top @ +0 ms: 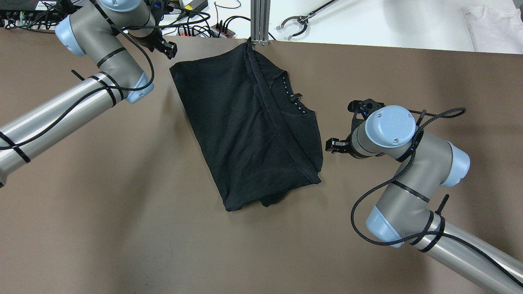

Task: Fold clothes

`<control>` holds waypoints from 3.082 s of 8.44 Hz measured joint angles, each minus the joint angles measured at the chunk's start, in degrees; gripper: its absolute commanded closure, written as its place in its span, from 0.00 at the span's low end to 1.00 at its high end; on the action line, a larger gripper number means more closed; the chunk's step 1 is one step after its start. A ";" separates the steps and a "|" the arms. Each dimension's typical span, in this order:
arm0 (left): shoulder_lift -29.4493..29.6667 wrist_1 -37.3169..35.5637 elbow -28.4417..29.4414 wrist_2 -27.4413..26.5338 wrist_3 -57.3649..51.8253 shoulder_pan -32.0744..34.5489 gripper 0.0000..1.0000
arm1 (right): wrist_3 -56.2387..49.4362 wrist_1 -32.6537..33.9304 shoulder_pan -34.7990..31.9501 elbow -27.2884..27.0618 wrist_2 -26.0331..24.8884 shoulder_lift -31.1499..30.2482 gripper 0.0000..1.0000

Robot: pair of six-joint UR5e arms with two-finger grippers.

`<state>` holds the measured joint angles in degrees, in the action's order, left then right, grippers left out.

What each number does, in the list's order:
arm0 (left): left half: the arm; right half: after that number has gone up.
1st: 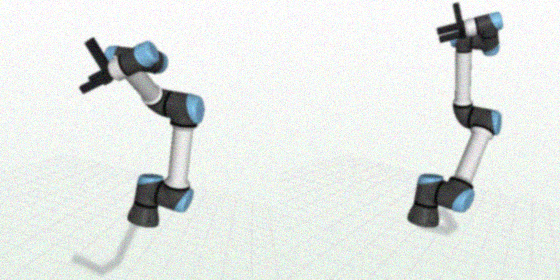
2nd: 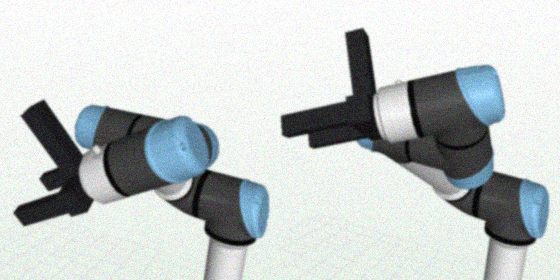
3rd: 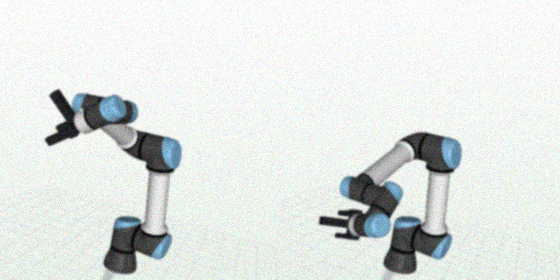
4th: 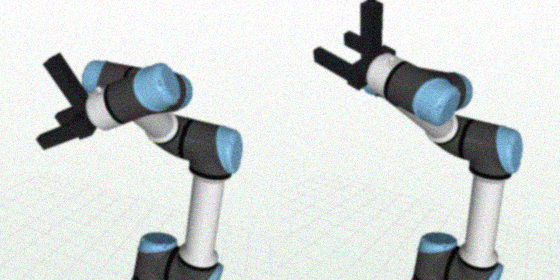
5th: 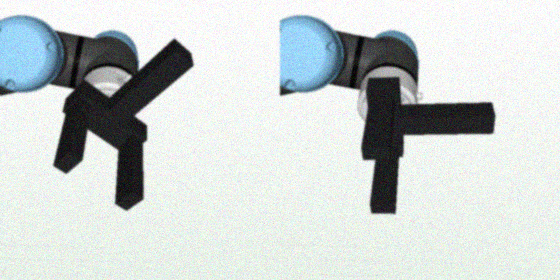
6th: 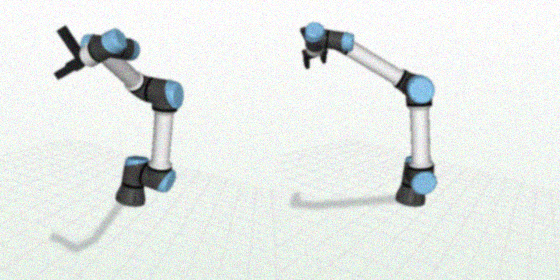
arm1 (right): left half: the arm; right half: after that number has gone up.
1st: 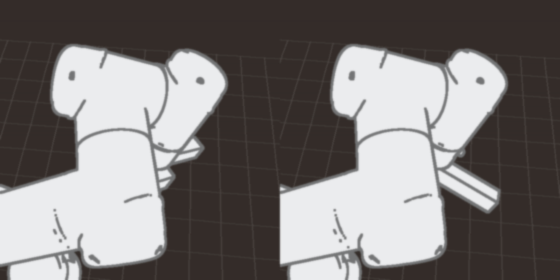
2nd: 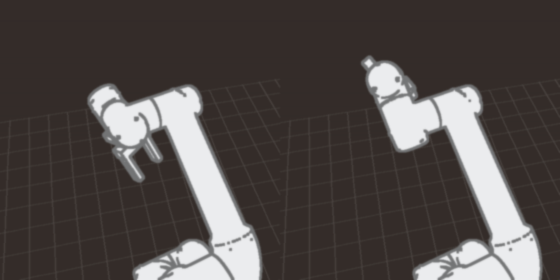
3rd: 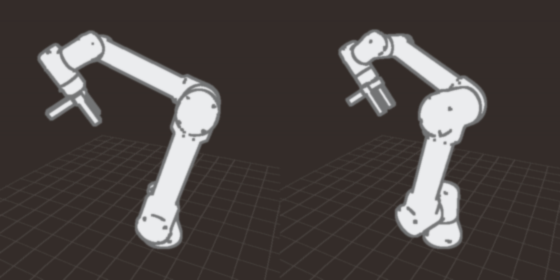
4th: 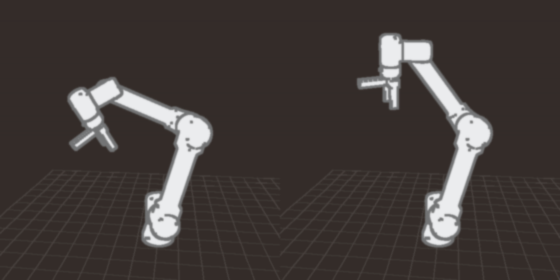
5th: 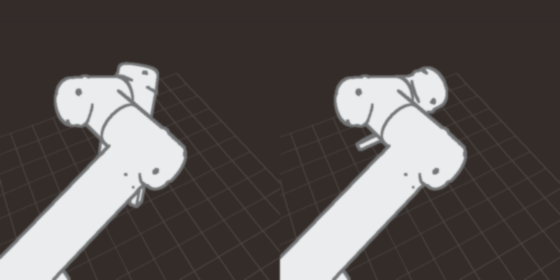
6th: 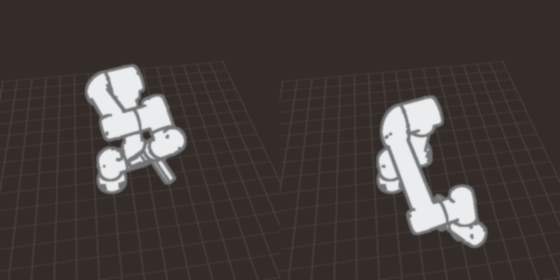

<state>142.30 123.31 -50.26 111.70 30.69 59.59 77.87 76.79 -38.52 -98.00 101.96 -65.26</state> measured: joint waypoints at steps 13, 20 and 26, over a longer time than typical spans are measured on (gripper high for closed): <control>-2.41 0.11 -1.87 -0.08 0.25 -0.17 0.00 | 26.24 -6.89 9.33 3.25 -14.09 2.07 1.00; -2.32 0.05 -1.82 -0.17 0.17 -0.17 0.00 | 27.04 -5.75 14.76 -5.66 -14.37 -0.60 1.00; -2.37 0.03 -1.86 -0.03 0.16 -0.18 0.00 | 27.32 -1.26 25.79 -12.06 -22.23 -2.37 0.14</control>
<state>139.92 123.34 -52.12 111.67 30.85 59.41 105.20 75.52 -12.73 -110.06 79.73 -67.62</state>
